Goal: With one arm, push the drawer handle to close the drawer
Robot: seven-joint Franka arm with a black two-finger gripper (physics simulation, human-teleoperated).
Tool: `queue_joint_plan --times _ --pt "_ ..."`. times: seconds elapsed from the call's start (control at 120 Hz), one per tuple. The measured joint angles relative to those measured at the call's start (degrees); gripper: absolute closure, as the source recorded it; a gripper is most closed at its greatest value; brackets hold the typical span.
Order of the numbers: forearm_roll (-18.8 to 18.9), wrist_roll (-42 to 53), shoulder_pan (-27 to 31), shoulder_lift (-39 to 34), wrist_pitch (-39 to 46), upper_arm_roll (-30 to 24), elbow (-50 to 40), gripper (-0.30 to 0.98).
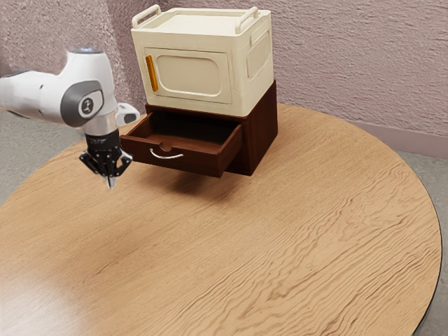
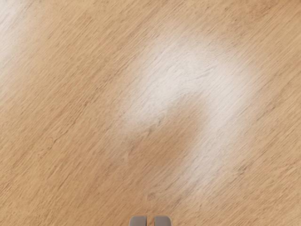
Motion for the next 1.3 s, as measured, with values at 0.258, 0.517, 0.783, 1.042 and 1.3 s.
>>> queue_joint_plan --times 0.258,0.517,0.783,1.042,1.3 --pt "0.41 -0.3 -0.97 6.24 6.87 -0.61 5.03 0.78" --pt "2.25 -0.44 -1.62 8.45 11.7 -2.78 7.83 0.79" --pt "3.47 -0.53 -1.52 12.65 15.75 -2.92 10.05 0.79" --pt "4.1 -0.55 -0.52 17.36 20.99 -2.92 14.44 0.79" --pt "4.05 -0.54 -0.08 21.97 28.34 -3.0 18.65 0.79"
